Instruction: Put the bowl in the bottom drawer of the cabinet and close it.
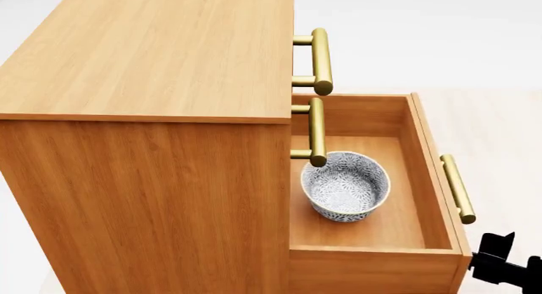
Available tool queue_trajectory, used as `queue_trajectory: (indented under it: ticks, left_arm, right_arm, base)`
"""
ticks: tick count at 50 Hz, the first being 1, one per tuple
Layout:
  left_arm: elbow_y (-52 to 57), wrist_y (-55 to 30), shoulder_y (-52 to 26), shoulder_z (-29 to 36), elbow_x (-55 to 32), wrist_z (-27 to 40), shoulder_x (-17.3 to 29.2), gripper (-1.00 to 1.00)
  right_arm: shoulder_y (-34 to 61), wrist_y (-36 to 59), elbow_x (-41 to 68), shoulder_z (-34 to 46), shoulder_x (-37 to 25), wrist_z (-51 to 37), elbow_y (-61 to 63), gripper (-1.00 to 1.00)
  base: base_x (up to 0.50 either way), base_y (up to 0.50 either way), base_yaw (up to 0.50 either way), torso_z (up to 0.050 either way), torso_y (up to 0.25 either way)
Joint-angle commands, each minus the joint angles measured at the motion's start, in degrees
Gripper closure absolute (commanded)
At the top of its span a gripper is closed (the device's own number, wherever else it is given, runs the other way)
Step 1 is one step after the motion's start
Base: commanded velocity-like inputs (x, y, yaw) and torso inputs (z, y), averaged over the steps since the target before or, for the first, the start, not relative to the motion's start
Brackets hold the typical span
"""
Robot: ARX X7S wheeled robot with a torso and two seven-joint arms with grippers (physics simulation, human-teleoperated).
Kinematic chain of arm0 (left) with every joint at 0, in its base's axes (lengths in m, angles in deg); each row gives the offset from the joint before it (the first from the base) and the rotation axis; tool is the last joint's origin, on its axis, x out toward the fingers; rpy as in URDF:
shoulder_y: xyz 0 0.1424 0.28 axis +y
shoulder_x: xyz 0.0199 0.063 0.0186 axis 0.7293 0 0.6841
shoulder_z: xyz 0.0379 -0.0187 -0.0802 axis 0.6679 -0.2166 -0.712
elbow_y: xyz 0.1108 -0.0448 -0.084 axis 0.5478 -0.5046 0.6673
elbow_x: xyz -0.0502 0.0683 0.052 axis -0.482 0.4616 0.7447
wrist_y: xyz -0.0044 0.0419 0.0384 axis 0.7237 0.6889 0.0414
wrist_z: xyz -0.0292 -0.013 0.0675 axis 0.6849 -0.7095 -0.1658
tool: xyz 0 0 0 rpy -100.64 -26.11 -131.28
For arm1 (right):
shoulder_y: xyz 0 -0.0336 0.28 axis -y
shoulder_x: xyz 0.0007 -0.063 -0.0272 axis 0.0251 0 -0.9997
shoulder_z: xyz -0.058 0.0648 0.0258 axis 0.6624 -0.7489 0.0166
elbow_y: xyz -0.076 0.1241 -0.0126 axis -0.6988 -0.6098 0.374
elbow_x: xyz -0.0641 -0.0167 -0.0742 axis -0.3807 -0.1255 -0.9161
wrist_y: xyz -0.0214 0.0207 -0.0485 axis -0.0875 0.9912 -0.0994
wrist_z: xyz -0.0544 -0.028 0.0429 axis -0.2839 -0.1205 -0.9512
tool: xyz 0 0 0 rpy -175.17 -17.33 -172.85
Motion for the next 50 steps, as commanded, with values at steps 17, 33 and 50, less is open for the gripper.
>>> queue_trajectory:
  ticks: [17,33,50]
  left_arm:
    - [-0.2,0.2,-0.2,0.1,-0.3,0.1,0.1,-1.0]
    - [-0.4,0.6,-0.1,0.2,-0.4,0.2,0.1,-1.0]
    - [-0.5,0.8,-0.1,0.3,-0.6,0.2,0.2,-1.0]
  right_arm:
    - [-0.5,1.3,1.1,2.3,3.0,0.9,2.2,-1.0]
    - [-0.9,1.6,1.0,4.0,4.7,1.5,2.9,-1.0]
    - [0.1,1.4,0.4,6.5,6.8,1.9,2.1,-1.0]
  base:
    - [0.0,0.0,0.0,0.0,0.0]
    - [0.0,0.0,0.0,0.0,0.0]
    - [0.0,0.0,0.0,0.0,0.0]
